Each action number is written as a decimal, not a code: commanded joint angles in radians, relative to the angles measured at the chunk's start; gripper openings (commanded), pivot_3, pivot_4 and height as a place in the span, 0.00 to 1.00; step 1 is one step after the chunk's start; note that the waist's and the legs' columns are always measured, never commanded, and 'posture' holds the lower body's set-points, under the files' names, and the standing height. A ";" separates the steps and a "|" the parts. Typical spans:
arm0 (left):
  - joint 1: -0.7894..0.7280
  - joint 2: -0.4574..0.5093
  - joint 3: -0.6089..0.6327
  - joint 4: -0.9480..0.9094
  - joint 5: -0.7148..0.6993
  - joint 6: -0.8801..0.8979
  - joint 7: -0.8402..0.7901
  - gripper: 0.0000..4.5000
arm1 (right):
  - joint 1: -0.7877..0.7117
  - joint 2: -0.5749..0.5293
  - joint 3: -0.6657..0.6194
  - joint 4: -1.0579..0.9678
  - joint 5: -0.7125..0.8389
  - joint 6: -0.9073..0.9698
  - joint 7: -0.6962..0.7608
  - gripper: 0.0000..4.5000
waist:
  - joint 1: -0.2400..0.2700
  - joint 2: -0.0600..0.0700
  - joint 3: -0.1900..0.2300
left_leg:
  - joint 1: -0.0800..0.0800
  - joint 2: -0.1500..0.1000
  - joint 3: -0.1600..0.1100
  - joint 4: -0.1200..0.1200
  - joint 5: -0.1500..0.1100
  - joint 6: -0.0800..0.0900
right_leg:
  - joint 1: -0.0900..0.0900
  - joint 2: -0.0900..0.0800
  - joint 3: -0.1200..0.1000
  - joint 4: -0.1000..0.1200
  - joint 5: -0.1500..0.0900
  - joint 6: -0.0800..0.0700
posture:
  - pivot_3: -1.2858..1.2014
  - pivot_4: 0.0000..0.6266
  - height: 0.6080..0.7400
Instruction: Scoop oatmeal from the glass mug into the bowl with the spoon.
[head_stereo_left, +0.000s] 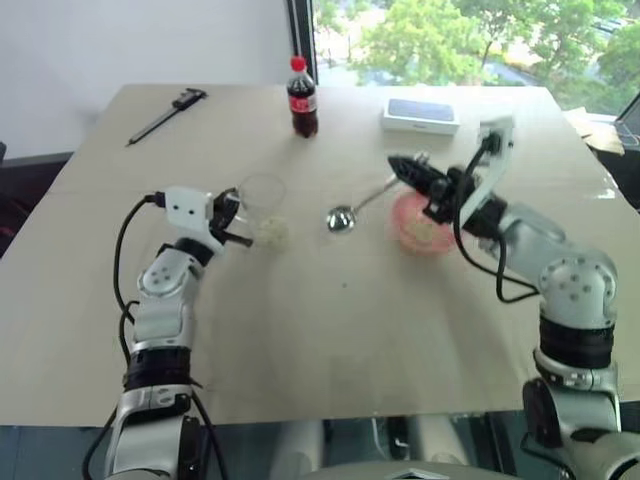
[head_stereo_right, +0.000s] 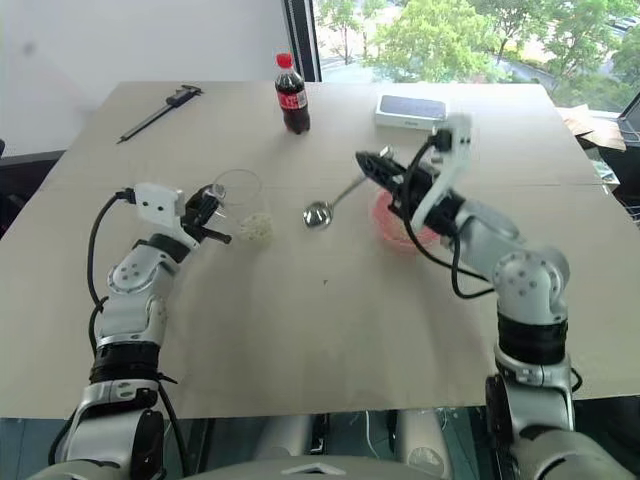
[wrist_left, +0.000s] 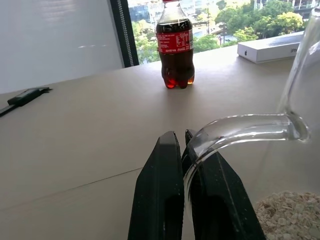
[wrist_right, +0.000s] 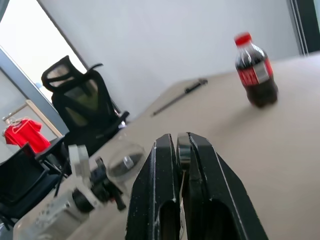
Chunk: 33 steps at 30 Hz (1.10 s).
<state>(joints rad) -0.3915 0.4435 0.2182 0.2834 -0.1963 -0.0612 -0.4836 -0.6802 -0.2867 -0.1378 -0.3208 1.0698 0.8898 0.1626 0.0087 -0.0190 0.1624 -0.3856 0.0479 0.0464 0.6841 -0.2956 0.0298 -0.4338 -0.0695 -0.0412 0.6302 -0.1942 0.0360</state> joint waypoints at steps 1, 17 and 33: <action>-0.023 -0.010 -0.066 -0.010 0.027 -0.004 -0.032 0.01 | -0.117 -0.010 -0.031 0.007 0.013 -0.023 0.008 0.00 | 0.007 0.000 0.000 | 0.000 0.000 0.000 0.000 0.000 0.000 | 0.000 0.000 0.000 0.000 0.000 0.000 | 0.52 0.24 1.00; -0.126 -0.057 -0.149 -0.055 0.003 0.006 -0.111 0.01 | -0.167 -0.092 0.225 0.075 -0.292 -0.085 0.229 0.00 | 0.002 0.000 0.000 | -0.014 -0.001 0.000 0.001 0.002 -0.004 | -0.010 -0.001 -0.001 -0.002 0.000 0.000 | 0.52 0.24 1.00; -0.136 -0.076 -0.224 -0.096 0.042 -0.004 -0.138 0.01 | -0.109 -0.023 0.322 0.127 -0.474 -0.031 0.308 0.00 | 0.002 0.000 0.000 | -0.014 -0.001 0.000 0.001 0.003 -0.005 | -0.011 0.000 -0.001 -0.001 0.000 0.000 | 0.52 0.24 1.00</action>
<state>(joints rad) -0.5079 0.3706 -0.0017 0.2427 -0.1503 -0.0386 -0.6158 -0.7976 -0.3273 0.2199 -0.1772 0.5618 0.8025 0.4918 0.0110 -0.0192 0.1623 -0.3990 0.0469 0.0460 0.6857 -0.2928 0.0251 -0.4444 -0.0701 -0.0422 0.6298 -0.1938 0.0363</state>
